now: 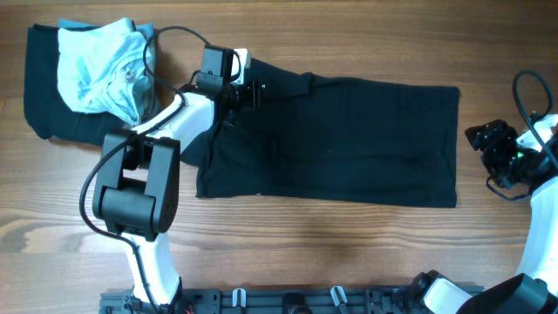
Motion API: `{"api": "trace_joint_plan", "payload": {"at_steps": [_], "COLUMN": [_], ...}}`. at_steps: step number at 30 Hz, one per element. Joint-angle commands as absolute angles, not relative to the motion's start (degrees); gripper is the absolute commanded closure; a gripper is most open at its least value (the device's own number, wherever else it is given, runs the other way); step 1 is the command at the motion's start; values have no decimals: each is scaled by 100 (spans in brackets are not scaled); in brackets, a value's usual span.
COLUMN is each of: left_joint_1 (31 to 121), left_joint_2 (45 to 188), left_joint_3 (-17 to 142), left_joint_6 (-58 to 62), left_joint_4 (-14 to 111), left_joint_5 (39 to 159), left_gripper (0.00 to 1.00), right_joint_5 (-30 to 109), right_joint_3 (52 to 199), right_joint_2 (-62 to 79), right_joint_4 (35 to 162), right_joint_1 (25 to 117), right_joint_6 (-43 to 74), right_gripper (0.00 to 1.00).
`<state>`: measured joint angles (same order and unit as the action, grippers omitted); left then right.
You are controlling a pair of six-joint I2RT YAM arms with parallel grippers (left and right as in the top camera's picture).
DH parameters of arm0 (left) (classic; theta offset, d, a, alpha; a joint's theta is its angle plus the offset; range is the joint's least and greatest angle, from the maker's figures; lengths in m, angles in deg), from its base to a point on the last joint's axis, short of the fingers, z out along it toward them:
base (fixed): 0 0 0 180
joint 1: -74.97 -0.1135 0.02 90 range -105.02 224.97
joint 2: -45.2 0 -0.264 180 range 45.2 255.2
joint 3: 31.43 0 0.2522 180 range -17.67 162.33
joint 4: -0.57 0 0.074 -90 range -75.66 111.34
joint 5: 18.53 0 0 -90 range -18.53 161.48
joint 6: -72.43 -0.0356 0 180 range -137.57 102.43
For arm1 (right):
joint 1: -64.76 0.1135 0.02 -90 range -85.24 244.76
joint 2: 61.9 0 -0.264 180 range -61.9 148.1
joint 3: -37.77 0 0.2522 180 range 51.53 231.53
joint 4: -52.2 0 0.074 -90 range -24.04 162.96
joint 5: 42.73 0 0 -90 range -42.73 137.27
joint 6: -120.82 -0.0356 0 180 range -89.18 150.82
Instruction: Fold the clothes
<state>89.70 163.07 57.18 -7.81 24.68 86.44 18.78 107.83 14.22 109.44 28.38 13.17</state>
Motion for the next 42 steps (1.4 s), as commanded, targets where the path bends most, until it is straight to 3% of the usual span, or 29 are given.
{"api": "trace_joint_plan", "payload": {"at_steps": [1, 9, 13, 14, 21, 30, 39, 40, 42], "left_joint_1": [9002, 9042, 9042, 9033, 8985, 8987, 8987, 8987, 8987], "left_joint_2": [16506, 16764, 16739, 16724, 16377, 15502, 15146, 15148, 15146], "left_joint_3": [5718, 5718, 5727, 5736, 5742, 5742, 5742, 5742, 5742], "left_joint_6": [-766, -348, -278, -149, 113, 266, 262, 262, 262], "left_joint_4": [2433, 2176, 2169, 2141, 2025, 2034, 2296, 2333, 2442], "left_joint_5": [8711, 8755, 8755, 8755, 8816, 8904, 8838, 8838, 8836], "left_gripper": [45, 60, 94, 96, 96, 96, 96, 96, 96], "right_joint_5": [1987, 2050, 2070, 2068, 2068, 2044, 2612, 2608, 2616], "right_joint_3": [10804, 10804, 10804, 10804, 10804, 10804, 10804, 10804, 10804], "right_joint_2": [1365, 1365, 1365, 1365, 1365, 1605, 2930, 3063, 3454], "right_joint_4": [10940, 10905, 10898, 10879, 10444, 8826, 7462, 7333, 6898], "right_joint_1": [2842, 2842, 2840, 2840, 2840, 3048, 3679, 3682, 3684], "right_joint_6": [1431, 1431, 1429, 1429, 1313, 1162, 1300, 1330, 1457], "right_gripper": [25, 24, 24, 24, 24, 27, 29, 28, 17]}}
